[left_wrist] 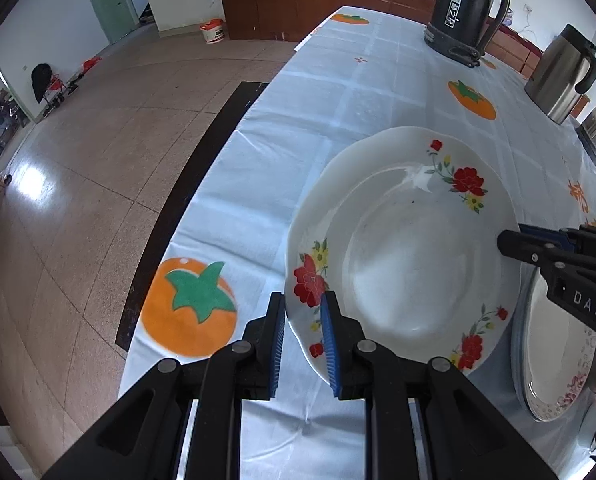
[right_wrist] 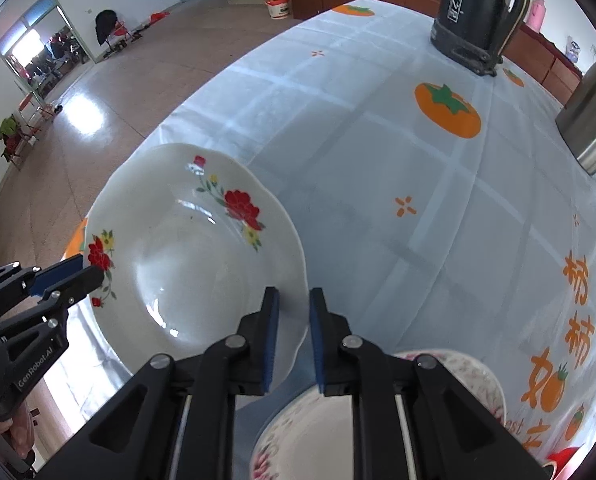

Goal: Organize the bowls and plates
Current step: 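Lift the red-flower plate with both tools and carry it toward the plate stack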

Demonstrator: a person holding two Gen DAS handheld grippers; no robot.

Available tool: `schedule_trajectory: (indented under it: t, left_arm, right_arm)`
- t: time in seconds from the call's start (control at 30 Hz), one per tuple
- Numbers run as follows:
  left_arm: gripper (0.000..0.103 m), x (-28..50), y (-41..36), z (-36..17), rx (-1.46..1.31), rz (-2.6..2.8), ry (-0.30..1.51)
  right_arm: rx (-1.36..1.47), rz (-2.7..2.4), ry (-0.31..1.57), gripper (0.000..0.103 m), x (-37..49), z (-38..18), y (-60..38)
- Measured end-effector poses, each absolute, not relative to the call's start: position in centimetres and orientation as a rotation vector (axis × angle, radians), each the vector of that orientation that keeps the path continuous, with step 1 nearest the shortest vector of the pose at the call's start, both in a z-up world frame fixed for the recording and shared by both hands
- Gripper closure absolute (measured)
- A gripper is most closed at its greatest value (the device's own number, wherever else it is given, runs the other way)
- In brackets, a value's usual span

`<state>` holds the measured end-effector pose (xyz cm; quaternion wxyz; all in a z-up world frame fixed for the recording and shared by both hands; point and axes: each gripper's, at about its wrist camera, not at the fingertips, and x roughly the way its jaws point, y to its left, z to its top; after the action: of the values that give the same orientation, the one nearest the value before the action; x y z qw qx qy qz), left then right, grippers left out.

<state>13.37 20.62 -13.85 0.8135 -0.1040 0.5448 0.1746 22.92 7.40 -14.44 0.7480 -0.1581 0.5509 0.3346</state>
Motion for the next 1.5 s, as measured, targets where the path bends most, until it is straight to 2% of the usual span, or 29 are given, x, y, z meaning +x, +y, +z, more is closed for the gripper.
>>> schedule_trajectory:
  t: [0.77,1.5]
  left_arm:
    - [0.083,10.2,17.7,-11.3,-0.218,0.359,1.146]
    - [0.083,9.2,13.8,-9.7,-0.177,0.315,1.114]
  right_arm:
    - [-0.292,0.757,1.188,0.088,19.3,-10.6,3.8]
    - [-0.25,0.71,1.175,0.088,17.7,-10.0,-0.8]
